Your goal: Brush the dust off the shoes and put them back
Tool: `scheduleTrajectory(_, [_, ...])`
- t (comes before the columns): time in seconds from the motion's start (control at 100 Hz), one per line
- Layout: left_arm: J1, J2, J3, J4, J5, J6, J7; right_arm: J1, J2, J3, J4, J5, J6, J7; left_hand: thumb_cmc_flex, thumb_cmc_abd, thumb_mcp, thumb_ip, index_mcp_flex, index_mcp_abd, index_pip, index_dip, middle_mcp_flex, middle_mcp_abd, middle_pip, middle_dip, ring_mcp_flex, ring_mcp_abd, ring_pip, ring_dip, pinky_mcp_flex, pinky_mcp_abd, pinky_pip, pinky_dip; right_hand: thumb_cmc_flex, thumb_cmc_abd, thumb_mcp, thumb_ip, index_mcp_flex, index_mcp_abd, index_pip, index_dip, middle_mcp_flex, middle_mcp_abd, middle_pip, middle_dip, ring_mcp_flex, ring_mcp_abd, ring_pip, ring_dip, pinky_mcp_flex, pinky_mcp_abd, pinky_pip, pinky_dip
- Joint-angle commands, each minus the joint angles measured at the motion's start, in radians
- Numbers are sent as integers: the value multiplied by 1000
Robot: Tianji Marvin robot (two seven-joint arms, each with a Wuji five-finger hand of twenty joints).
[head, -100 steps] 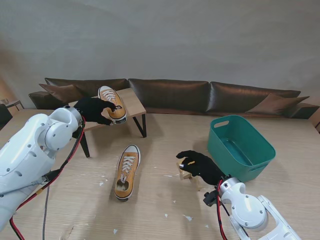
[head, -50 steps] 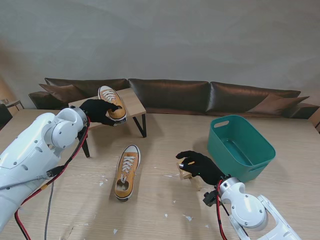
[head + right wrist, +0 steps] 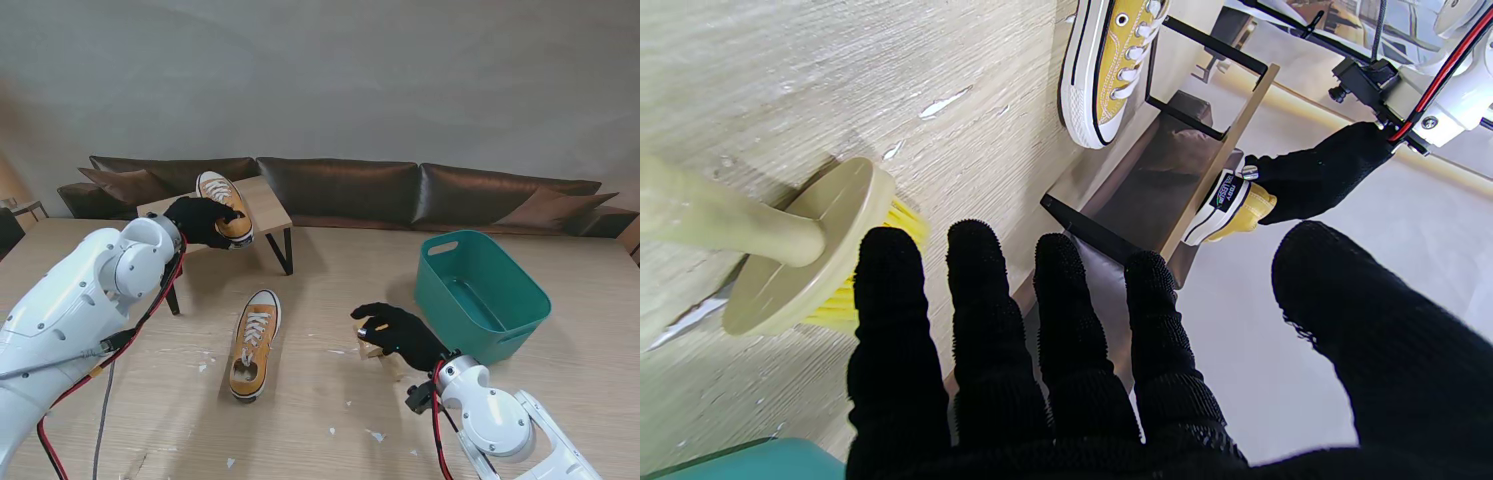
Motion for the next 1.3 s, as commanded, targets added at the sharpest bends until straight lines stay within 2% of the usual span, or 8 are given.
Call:
scheduleTrajectory(0.0, [9,-13,9,18,-13,11,-17,-6,-2,-4,0,1,-1,16,20,-43,39,-8,67,-18,84,25,-68,-37,-23,1,-44,19,20,17,-32,-5,-16,20,-22,23,-15,7,12,1,13,-18,21,18,4,-3,44,5,10,10,-153,21,-4,1])
scheduleTrajectory(0.29, [-2,-24,40,52,-60,48,8,-7,-3,-6,0,3,1,16,-16,-63,64,-16,83,-2,108,32,-75,-31,-6,22,-60,29,23,32,-59,-4,-33,33,-22,26,-15,8,13,1,15,-18,20,19,4,-3,44,5,11,11,-152,21,-3,1])
scheduleTrajectory(0.64, [-44,-42,125,123,-93,102,56,-7,-2,-7,2,5,2,19,-80,-94,60,-38,88,98,549,354,-54,-23,102,148,-47,31,81,61,-69,3,-19,58,-21,27,-14,8,11,3,15,-19,20,19,4,-3,45,7,11,11,-153,21,-4,1])
scheduleTrajectory(0.75, [-59,-44,151,141,-87,106,66,-6,-2,-8,4,6,0,20,-49,-114,74,-61,131,114,731,458,-19,-35,180,212,-6,12,132,70,-30,7,9,58,-21,28,-15,8,10,3,15,-19,20,19,5,-3,45,5,11,11,-153,21,-4,1])
scheduleTrajectory(0.92, [-71,-50,169,164,-80,98,101,-2,-3,-11,11,7,-1,18,-19,-108,119,-25,258,106,953,541,50,-59,265,260,64,0,200,72,38,23,40,62,-20,30,-15,7,11,4,16,-19,20,19,5,-3,44,6,11,10,-153,22,-4,1])
scheduleTrajectory(1.19, [-49,-38,141,143,-18,40,118,4,-3,-17,21,9,-3,19,56,-152,146,-9,373,120,1086,571,190,-130,311,247,210,-45,242,35,187,26,102,21,-20,33,-15,8,11,4,17,-20,20,19,5,-3,45,7,12,11,-153,21,-5,1])
scheduleTrajectory(1.22, [-46,-36,135,139,-11,32,120,4,-3,-18,21,9,-3,19,73,-170,144,-31,386,124,1105,565,219,-141,302,309,232,-51,243,17,204,26,124,-23,-19,33,-15,8,11,4,17,-20,20,19,5,-3,46,7,12,11,-153,22,-5,1])
scheduleTrajectory(1.29, [-38,-34,123,132,5,15,128,4,-3,-19,22,9,-3,21,113,-209,138,-60,410,132,1130,564,281,-163,277,360,278,-63,233,0,247,32,136,-66,-19,35,-15,8,11,4,17,-20,20,20,6,-3,45,8,12,11,-153,22,-5,1])
